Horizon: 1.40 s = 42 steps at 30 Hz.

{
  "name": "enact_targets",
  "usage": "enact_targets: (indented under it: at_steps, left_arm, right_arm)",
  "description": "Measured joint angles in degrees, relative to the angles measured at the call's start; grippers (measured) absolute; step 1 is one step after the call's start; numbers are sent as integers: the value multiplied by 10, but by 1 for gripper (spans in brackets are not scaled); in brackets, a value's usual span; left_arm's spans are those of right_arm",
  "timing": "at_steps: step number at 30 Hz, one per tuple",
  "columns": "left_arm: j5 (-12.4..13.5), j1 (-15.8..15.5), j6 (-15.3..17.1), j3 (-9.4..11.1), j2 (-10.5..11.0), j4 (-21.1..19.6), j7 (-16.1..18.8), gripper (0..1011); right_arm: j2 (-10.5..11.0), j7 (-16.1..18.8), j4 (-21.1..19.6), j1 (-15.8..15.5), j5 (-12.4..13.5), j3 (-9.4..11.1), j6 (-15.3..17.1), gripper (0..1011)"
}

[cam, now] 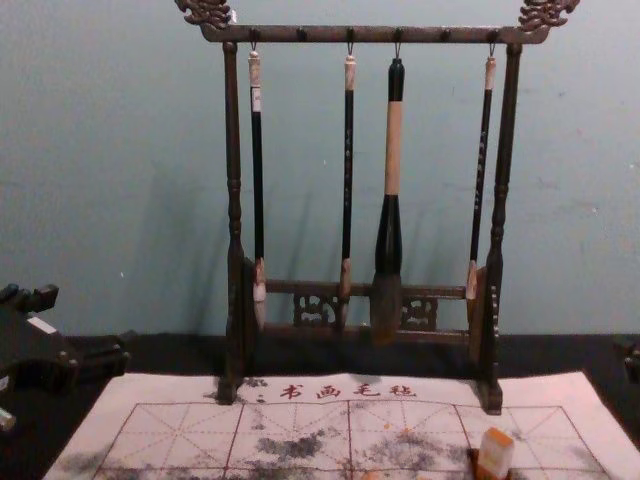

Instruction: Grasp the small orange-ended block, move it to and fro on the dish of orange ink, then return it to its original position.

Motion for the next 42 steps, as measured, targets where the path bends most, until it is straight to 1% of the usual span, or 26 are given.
enact_targets:
  at_steps: [42]
  left_arm:
    - [0,0,0,0,0,0,0,1001]
  right_arm:
    - [0,0,-1,-1,0,1,0,1000]
